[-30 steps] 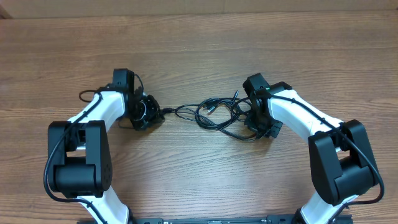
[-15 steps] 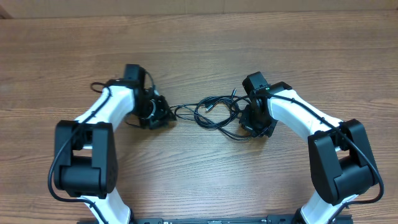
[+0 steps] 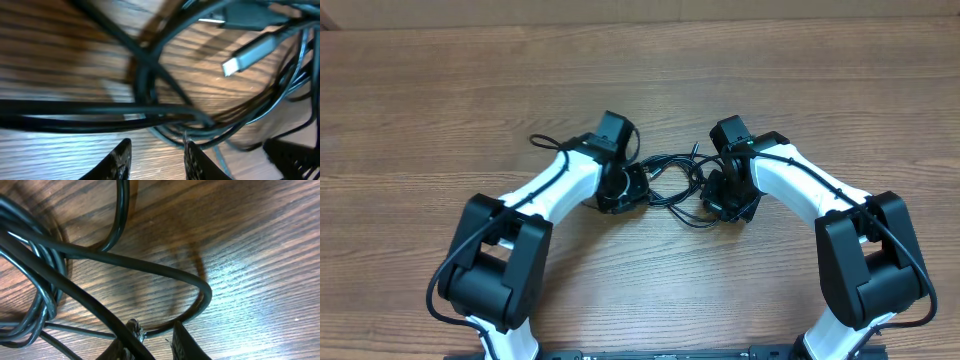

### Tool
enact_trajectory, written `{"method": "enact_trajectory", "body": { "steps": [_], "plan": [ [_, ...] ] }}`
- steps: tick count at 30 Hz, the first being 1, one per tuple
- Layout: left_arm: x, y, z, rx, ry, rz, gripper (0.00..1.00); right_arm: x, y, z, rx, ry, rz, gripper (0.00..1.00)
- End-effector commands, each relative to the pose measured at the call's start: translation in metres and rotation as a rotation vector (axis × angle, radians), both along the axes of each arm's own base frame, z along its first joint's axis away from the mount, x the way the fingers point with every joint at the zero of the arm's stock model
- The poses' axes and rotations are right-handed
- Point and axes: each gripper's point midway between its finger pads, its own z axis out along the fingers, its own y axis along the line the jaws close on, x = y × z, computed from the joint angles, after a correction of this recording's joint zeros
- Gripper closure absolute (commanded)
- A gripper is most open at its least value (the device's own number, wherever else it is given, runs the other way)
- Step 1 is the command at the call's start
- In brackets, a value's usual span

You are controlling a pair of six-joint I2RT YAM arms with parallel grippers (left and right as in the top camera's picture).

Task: Untangle cables

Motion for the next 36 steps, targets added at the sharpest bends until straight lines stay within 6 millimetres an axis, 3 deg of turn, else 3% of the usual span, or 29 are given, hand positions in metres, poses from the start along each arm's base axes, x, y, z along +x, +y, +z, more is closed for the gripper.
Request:
{"method": "enact_trajectory", "body": {
  "steps": [1,6,16,20,23,27,31,36],
  "plan": [
    [0.007,0.002,-0.004,0.067,-0.007,0.114,0.66,-0.001,0.000,-0.002,0.010,0.011,0.001,0.80],
    [0.006,0.008,-0.008,0.115,-0.018,0.122,0.77,-0.002,-0.001,-0.002,0.008,0.015,0.001,0.80],
    [0.009,0.005,-0.022,0.080,-0.066,0.124,0.75,-0.002,0.000,-0.002,0.008,0.014,0.002,0.80],
    [0.006,0.006,-0.025,0.081,-0.061,0.123,0.86,-0.004,-0.001,-0.005,0.007,0.016,0.002,0.78],
    [0.004,0.007,-0.026,0.084,-0.056,0.123,0.91,-0.008,-0.005,-0.012,-0.007,0.019,0.002,0.69],
    [0.004,0.010,-0.028,0.097,-0.060,0.126,0.96,-0.016,-0.026,-0.027,-0.108,0.010,-0.004,0.58],
    [0.006,0.013,-0.029,0.118,-0.070,0.132,0.96,-0.024,-0.037,-0.028,-0.165,0.036,0.001,0.51],
    [0.010,0.021,-0.030,0.155,-0.092,0.146,0.96,-0.040,-0.066,-0.024,-0.318,0.088,0.021,0.45]
  ]
}}
